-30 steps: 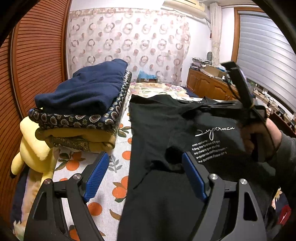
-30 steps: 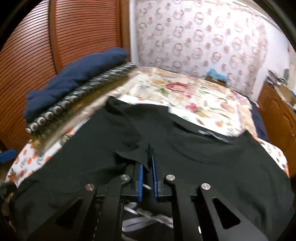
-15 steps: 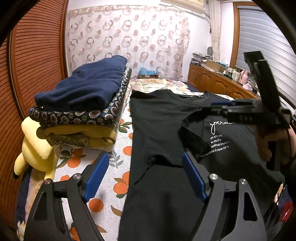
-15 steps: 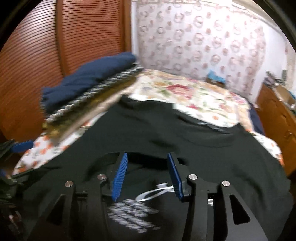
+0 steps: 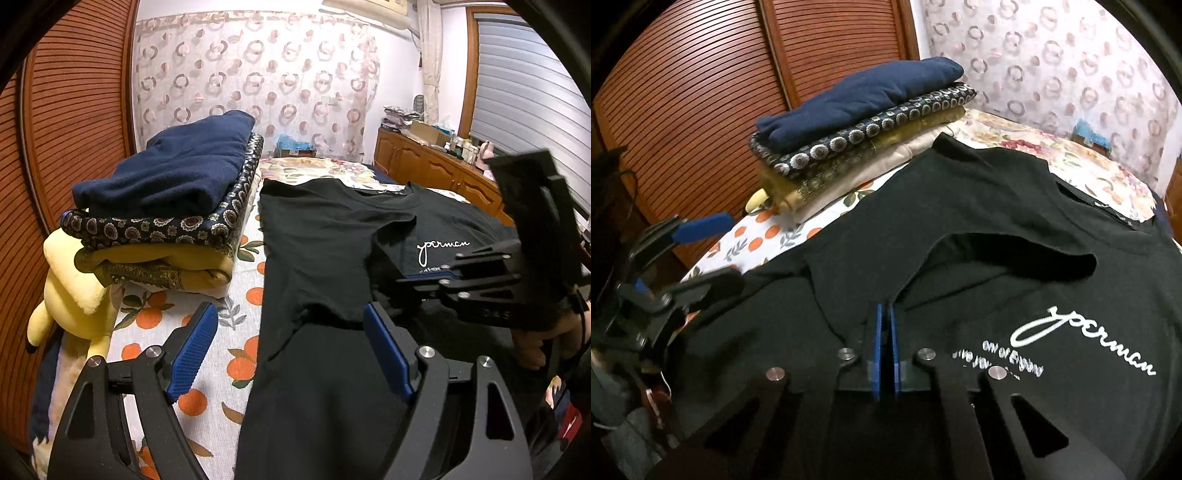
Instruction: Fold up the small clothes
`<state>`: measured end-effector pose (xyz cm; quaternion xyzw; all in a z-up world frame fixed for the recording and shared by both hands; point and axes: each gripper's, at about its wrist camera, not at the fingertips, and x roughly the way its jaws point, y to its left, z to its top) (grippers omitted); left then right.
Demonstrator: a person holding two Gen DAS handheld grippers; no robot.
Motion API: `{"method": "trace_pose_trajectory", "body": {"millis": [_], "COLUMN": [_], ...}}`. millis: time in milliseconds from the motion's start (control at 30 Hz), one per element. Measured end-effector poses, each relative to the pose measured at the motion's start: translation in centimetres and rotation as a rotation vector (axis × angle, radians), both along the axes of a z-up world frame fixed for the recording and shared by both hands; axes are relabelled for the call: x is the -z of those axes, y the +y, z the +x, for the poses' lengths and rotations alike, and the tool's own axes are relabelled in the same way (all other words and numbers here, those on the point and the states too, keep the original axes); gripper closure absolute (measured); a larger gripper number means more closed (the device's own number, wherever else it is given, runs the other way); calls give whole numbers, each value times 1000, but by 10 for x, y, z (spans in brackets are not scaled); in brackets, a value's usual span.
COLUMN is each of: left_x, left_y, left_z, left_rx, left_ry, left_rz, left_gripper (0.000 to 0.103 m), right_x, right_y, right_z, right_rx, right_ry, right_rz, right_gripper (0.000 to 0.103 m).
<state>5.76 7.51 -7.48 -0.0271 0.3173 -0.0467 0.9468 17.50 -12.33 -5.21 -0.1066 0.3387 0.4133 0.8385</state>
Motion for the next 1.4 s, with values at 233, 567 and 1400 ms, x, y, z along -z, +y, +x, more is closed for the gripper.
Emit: {"method": "trace_pose_trajectory", "body": {"millis": [233,567,1400], "left_x": [1,-2,-4], "left_y": [-6,-17,-65], "left_z": [2,3,19], "left_rx": [13,34,145], "left_ry": [4,0,32], "left_rz": [9,19,47], "left_gripper": [21,21,21], "right_x": [4,-7,-11], "right_y": [-29,-58,-237], "right_z": [-18,-29,-68], "right_rx": [24,143,644], "right_ry": [22,-43,-140], "right_rz": [14,-1,14], "right_gripper": [99,55,49]}}
